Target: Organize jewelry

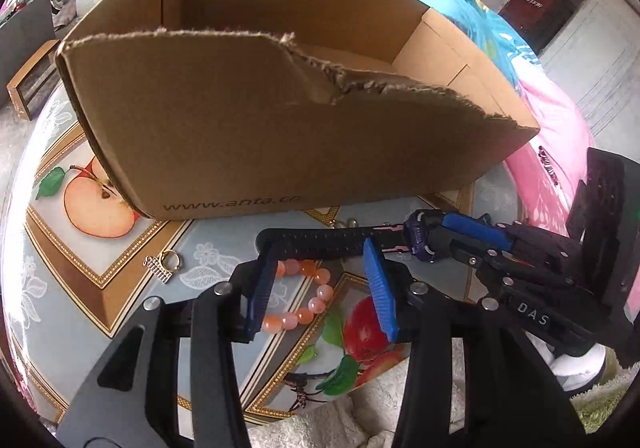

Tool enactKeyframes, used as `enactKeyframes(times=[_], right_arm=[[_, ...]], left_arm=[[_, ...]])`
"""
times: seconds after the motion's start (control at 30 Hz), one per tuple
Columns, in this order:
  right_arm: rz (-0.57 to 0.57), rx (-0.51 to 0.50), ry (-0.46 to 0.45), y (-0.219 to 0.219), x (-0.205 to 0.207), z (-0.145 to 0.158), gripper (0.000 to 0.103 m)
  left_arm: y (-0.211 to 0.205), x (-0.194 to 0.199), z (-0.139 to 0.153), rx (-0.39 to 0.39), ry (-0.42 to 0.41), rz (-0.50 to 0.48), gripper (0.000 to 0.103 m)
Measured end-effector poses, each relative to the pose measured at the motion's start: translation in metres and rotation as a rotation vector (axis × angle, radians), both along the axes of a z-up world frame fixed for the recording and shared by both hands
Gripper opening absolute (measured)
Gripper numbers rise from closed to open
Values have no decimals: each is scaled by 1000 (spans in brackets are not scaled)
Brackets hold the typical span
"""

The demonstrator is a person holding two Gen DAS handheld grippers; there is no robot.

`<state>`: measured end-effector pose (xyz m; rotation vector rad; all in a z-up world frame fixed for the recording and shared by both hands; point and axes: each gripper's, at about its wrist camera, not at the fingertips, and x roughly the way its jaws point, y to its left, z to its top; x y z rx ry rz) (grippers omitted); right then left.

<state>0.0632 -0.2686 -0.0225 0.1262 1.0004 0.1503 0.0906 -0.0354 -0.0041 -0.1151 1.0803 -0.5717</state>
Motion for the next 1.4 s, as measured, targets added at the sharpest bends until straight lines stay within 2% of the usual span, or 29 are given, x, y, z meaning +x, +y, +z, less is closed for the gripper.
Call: enactKeyframes(times=[0.2,0.37,0.57,0.7,0.9,1.03,1.13,1.23,1.4], right_arm=[[-48,-1,-4,-12,-2,2,23],[-27,-10,-10,-13,0,1,23],[-16,32,-11,-9,-1,2,23],[-13,56,-14,-11,1,-1,23],[-13,72,-21,-12,0,-2,23],[-8,71,-23,-13,-2,-3,23],[-4,69,-26,-14,-2,-4,23],[0,68,-27,-13,-2,-4,23],[12,61,-33,-10,-3,-3,23]], left_arm=[[-8,6,-4,70,-8,19,42],[-18,10,-7,101,-10,24,44],[-31,11,-7,126,-15,23,56],[-36,12,-9,91,4,29,60],[-25,17,-12,-78,91,41,60],[-28,14,-9,-142,75,32,60],[-30,12,-1,-147,41,24,57],[-34,10,2,-134,26,18,44],[-38,7,7,-115,4,9,40]])
